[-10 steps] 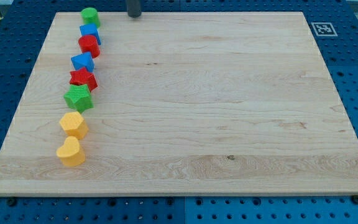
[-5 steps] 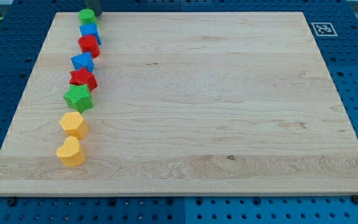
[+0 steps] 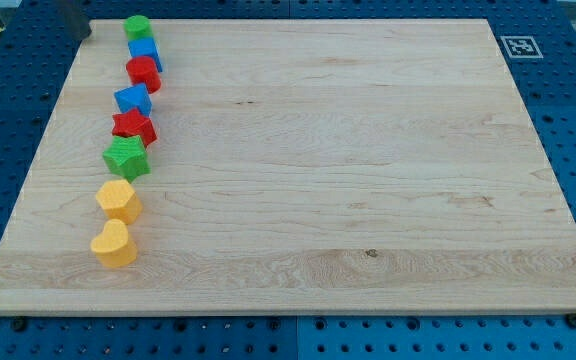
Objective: Push the green circle to the top right corner of the board
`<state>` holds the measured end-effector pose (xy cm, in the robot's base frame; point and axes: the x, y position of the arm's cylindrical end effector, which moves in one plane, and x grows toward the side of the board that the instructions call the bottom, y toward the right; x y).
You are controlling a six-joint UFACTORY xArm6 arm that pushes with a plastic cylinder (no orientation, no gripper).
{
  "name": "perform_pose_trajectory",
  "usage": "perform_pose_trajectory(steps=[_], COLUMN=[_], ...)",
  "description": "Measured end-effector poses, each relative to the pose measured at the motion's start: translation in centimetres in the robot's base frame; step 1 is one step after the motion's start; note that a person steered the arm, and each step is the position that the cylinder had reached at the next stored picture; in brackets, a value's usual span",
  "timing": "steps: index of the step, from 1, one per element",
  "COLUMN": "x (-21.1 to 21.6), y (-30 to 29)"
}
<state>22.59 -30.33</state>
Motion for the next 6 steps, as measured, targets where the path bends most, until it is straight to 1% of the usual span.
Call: perform_pose_trajectory(steps=[1, 3, 6], x=[-0.1, -0.4, 0.7], y=[1.1, 7.1, 13.1])
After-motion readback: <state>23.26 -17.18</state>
